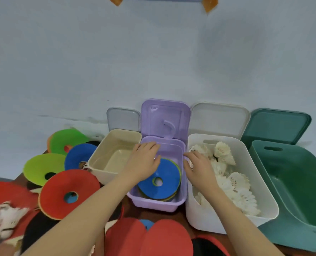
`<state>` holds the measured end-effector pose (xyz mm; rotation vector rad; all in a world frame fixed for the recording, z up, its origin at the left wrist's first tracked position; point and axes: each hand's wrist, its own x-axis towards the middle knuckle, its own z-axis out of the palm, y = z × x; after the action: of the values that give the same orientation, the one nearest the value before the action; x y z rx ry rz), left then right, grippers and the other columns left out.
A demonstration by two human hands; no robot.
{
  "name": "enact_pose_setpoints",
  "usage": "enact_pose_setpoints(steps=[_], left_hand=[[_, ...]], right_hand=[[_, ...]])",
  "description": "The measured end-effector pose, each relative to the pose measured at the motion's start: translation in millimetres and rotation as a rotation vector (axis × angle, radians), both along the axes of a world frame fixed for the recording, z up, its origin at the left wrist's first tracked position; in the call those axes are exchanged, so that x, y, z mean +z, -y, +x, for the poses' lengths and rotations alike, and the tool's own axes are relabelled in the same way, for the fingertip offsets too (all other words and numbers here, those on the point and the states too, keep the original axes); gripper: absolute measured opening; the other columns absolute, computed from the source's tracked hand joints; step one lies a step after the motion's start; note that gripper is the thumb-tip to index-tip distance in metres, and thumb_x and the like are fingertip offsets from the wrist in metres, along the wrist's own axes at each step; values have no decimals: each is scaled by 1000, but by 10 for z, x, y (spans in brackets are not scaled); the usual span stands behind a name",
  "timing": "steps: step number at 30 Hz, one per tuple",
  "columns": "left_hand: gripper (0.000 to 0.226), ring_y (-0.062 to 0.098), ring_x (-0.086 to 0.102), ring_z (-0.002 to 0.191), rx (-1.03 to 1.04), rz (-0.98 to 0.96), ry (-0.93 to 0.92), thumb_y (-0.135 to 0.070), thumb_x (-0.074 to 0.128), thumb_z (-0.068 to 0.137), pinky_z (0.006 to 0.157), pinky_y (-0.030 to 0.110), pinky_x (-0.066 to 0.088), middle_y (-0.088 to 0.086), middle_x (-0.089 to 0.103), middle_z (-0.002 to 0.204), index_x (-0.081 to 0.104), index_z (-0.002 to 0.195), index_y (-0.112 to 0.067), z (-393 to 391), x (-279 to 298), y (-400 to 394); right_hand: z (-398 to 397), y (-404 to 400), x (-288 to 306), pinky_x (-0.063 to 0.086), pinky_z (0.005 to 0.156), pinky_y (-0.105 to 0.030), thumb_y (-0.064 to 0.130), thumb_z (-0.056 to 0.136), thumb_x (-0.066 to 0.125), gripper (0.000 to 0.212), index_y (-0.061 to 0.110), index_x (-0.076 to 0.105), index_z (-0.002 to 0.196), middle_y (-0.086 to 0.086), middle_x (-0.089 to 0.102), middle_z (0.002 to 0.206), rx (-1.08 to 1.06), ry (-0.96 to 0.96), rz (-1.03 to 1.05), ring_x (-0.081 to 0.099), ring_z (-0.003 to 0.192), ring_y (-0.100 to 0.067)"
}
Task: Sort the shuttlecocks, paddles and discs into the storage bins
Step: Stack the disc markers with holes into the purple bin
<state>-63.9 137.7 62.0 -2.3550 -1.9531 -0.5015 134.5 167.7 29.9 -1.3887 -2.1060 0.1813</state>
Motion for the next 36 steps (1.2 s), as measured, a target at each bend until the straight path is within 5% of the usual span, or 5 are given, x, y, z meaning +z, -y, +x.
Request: enact_pose_setpoints(steps=[7, 12, 21, 29, 36], left_hand=[[66, 22, 45, 121, 45, -55, 80, -49, 18, 80, 99, 34, 25, 0, 52, 132, 51, 129, -18, -1035, -179, 469], [39, 17, 41, 124, 89, -58, 91, -31, 45, 94, 100, 33, 20, -5, 50, 133, 50, 131, -20, -1919, -475, 867], [58, 24, 27, 134, 269, -214, 74, -38, 41, 95, 108, 37, 19, 3, 28, 149, 25, 145, -15, -3075, -1027, 1358], [73, 24, 40, 124, 306, -313, 93, -45, 44, 93, 103, 36, 28, 5, 43, 132, 13, 148, -9, -3286, -1378, 1356], [62, 23, 49, 108, 265, -290, 382, -16, 46, 93, 94, 37, 35, 1, 52, 111, 18, 148, -13, -3355, -1416, 1320]], right_hand=[[-989, 456, -65, 50, 76, -41, 26, 84, 47, 32, 7, 67, 99, -9, 66, 91, 16, -102, -2, 62, 84, -32], [-1931, 776, -186, 45, 79, -34, 16, 89, 56, 17, 11, 67, 102, -3, 65, 96, 19, -237, -89, 58, 89, -22], [-2985, 1136, -882, 46, 81, -34, 25, 90, 54, 24, 11, 61, 109, -7, 63, 105, -55, -127, -429, 58, 100, -24], [-3152, 1280, -1342, 37, 94, -40, 44, 90, 52, 55, 14, 40, 134, -6, 54, 125, -229, 136, -718, 49, 117, -26], [-3426, 1339, -1329, 46, 88, -41, 13, 86, 60, 53, 13, 39, 135, 0, 59, 95, -335, -351, -732, 59, 91, -18]])
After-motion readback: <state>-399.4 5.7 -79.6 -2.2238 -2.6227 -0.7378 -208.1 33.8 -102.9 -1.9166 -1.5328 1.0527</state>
